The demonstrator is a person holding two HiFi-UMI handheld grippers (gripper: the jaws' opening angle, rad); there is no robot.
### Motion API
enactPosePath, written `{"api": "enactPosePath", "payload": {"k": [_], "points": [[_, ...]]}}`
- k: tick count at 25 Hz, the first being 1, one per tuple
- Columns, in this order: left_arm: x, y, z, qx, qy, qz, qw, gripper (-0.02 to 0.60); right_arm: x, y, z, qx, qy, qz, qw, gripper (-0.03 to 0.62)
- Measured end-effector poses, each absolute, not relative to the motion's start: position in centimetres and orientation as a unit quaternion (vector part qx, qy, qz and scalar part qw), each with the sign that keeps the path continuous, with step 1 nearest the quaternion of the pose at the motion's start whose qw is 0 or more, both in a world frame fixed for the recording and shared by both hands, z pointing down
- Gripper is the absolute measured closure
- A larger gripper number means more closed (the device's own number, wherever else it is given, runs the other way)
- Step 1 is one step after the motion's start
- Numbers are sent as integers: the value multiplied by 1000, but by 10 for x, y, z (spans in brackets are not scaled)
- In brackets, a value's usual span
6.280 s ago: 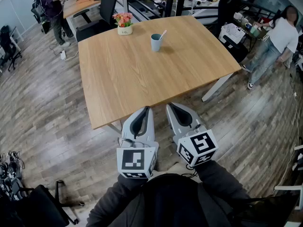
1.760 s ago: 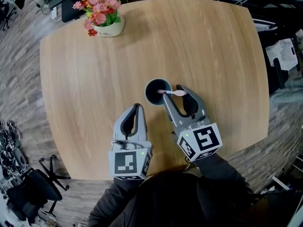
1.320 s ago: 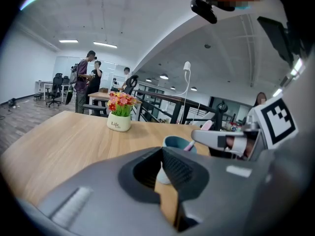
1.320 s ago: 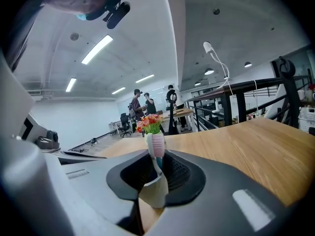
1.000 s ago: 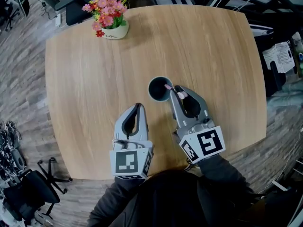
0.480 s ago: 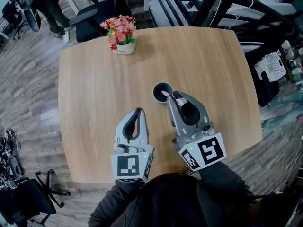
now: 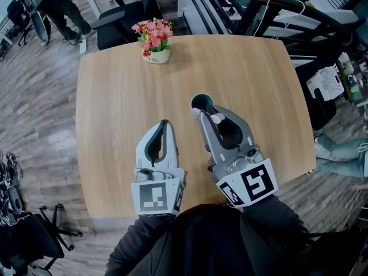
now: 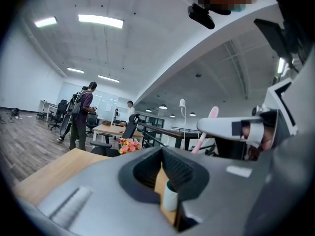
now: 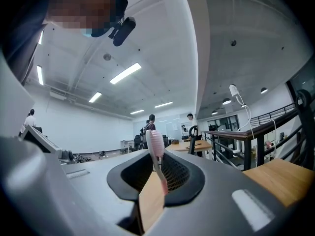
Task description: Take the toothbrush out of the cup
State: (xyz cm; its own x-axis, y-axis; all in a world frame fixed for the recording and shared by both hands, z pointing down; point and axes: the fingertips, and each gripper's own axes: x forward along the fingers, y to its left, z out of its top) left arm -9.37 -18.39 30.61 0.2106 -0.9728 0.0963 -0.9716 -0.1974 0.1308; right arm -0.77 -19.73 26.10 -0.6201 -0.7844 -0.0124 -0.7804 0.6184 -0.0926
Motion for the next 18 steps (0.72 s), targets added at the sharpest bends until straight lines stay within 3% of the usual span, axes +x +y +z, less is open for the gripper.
{"api": "enactPosePath", "payload": {"k": [18], "points": [[-107,-184,300,771,-631,-5,82,574,-32,-202,274,-414,908,-52,19,543]]}}
